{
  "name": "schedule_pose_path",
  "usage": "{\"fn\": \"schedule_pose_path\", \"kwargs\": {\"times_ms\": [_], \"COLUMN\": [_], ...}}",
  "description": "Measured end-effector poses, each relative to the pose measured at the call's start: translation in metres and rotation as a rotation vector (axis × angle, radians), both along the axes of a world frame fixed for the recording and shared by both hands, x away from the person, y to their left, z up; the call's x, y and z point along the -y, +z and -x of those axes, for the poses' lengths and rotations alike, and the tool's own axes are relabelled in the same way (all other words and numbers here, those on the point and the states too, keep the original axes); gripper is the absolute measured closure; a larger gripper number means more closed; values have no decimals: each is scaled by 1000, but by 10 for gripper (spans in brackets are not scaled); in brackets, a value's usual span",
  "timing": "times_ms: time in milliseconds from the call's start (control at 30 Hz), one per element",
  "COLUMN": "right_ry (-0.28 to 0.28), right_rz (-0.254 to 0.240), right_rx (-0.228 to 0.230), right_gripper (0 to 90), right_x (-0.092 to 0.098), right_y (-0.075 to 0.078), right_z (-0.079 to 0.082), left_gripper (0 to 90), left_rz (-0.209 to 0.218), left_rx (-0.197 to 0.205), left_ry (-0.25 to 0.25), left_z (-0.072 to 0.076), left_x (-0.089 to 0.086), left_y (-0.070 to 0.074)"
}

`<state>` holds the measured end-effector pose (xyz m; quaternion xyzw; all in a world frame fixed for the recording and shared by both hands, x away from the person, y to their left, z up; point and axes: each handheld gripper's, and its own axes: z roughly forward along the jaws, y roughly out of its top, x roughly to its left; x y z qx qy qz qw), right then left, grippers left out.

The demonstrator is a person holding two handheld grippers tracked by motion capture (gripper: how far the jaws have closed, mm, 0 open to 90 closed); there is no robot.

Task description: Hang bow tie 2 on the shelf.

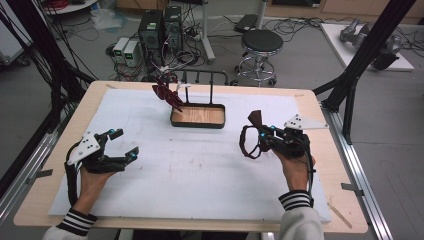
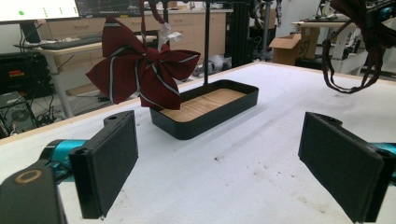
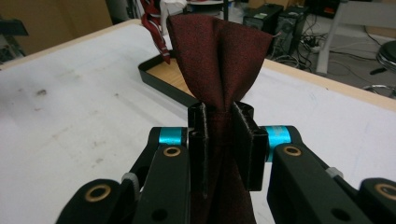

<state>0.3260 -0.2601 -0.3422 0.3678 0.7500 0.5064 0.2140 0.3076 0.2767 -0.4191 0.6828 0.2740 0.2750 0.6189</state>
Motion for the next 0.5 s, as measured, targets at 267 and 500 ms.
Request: {"fn": "schedule_pose_path", "kwargs": {"times_ms": [267,500], "right_ry": [27,53], "right_rz": [-26,-52], "right_rx": [50,86], "right_gripper": [771,771], "right_x": [-14,-26], "right_y": [12,23], "right_z": [-8,-17], "left_gripper": [123,123], "left_rz": [4,1], "left_rx": [2,2], "left_ry": [-2,-2], "left_z": [0,0], "left_x": [1,1], "left_y": [0,0]}}
